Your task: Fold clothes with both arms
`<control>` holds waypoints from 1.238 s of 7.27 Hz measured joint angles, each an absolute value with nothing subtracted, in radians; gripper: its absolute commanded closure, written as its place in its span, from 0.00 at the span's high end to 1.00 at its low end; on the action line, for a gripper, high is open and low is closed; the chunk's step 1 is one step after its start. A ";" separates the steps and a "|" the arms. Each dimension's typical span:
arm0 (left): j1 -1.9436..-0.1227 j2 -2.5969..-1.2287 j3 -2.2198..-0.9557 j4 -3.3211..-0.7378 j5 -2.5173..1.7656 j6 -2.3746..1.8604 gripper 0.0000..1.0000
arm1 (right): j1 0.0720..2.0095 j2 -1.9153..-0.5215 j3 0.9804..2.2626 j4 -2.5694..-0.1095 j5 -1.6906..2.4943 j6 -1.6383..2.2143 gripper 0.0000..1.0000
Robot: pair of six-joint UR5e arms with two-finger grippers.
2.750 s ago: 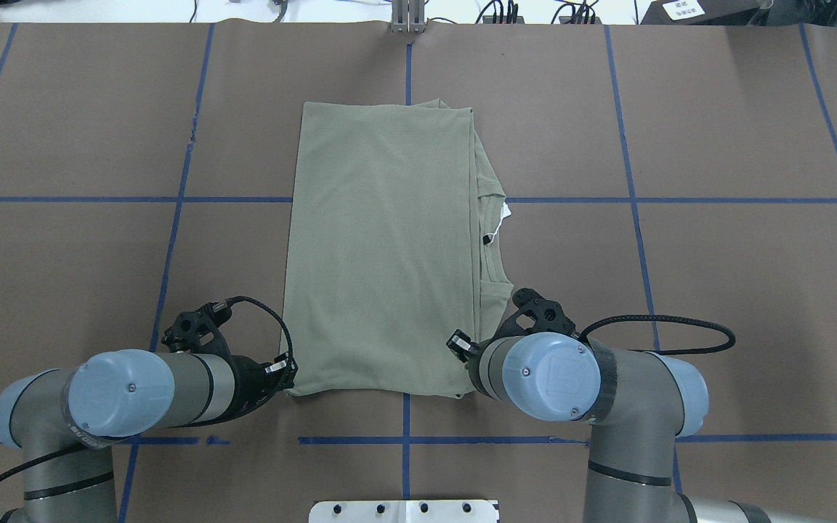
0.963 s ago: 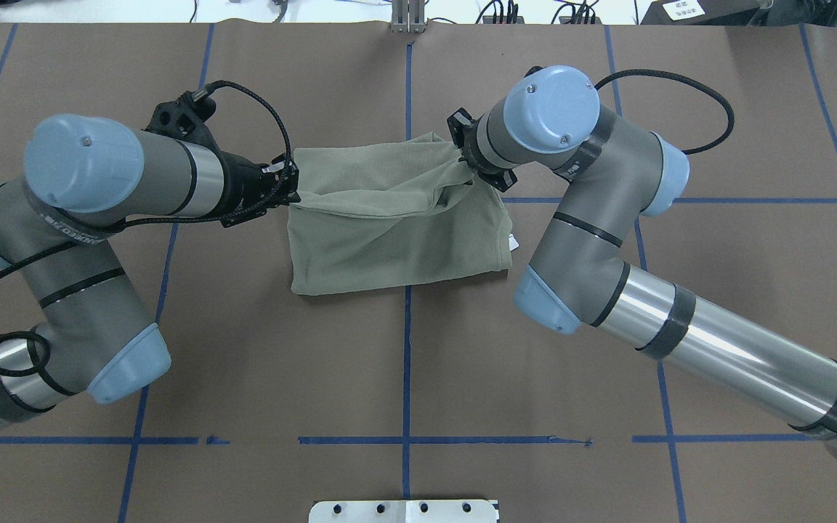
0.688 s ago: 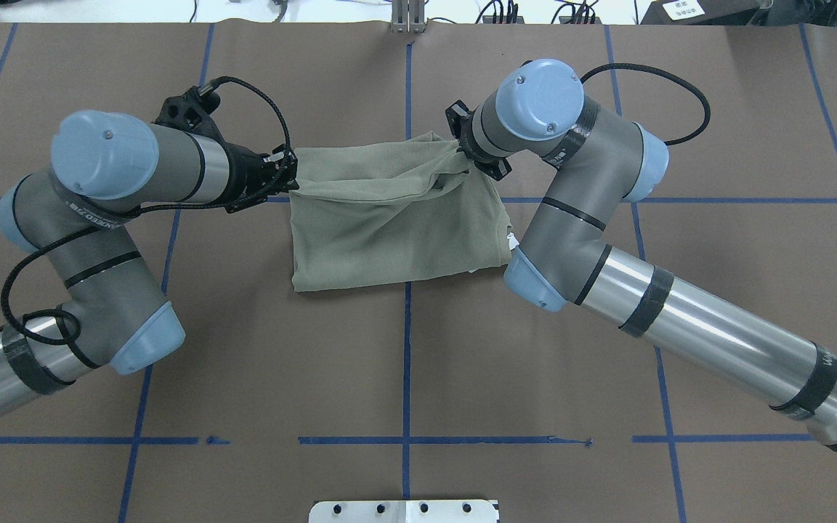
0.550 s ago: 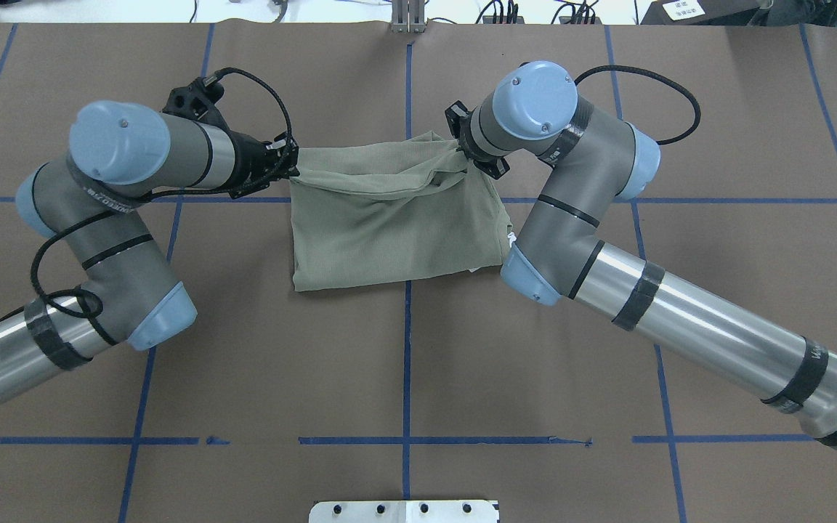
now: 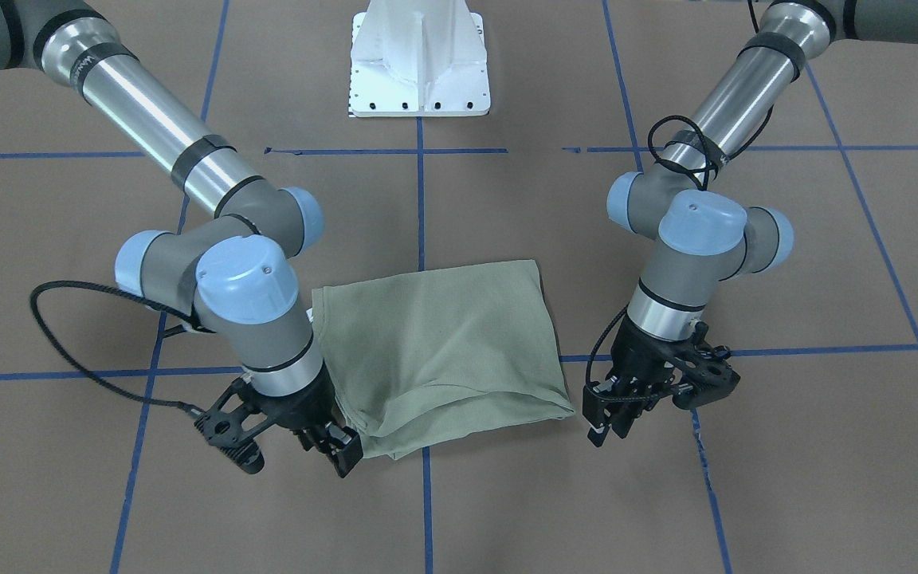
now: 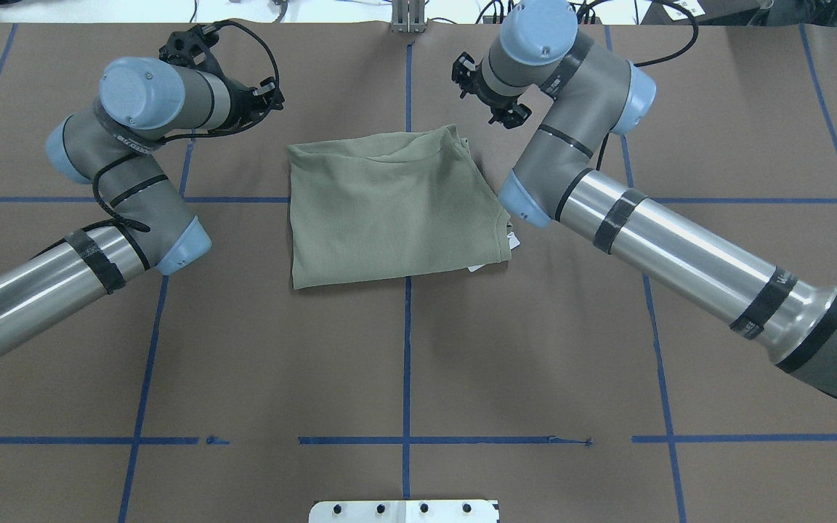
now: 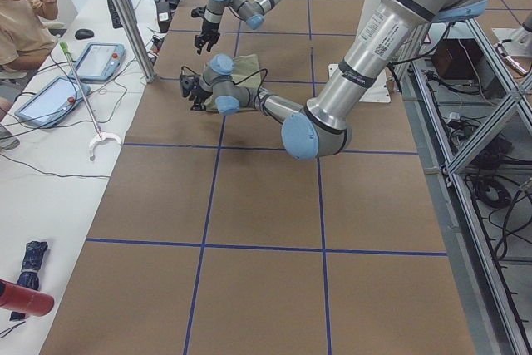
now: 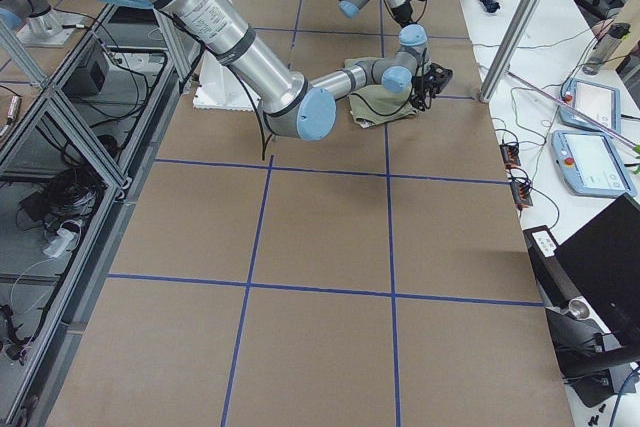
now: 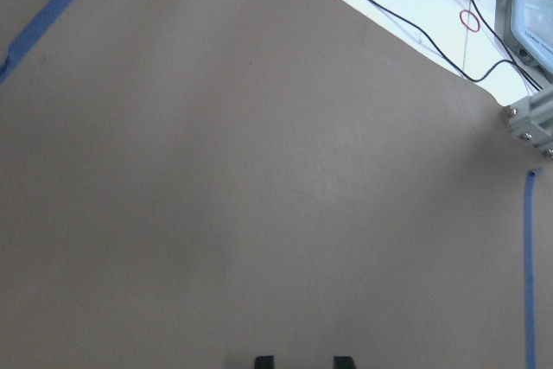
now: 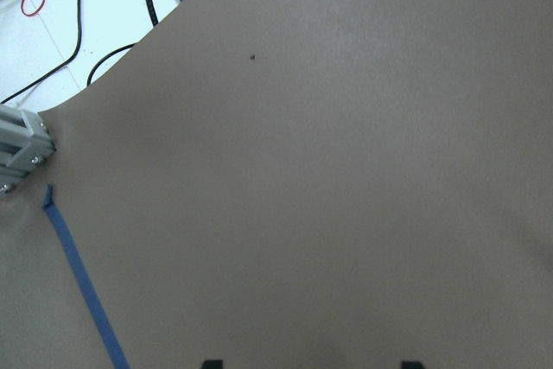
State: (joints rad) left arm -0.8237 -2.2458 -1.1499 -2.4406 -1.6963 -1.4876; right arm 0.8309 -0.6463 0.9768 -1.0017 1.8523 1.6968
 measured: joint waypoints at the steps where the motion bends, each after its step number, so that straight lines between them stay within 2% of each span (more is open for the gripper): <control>1: -0.832 -2.244 -1.150 -2.449 -1.707 -1.478 0.50 | 0.860 -0.655 0.976 -1.002 1.886 1.643 1.00; 3: -0.862 -2.178 -1.229 -2.450 -1.800 -1.380 0.50 | 0.881 -0.743 1.049 -1.006 1.924 1.543 1.00; 5: -0.914 -2.051 -1.356 -2.443 -1.897 -1.110 0.50 | 0.943 -0.901 1.137 -1.012 2.015 1.309 1.00; 9: -1.149 -1.838 -1.424 -2.365 -2.094 -0.573 0.50 | 1.217 -1.171 1.204 -1.071 2.253 0.674 1.00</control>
State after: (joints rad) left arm -1.1489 -1.8376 -1.4244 -2.3652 -2.0943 -0.5730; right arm 1.2173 -1.1712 1.2036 -1.0711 2.2535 0.6741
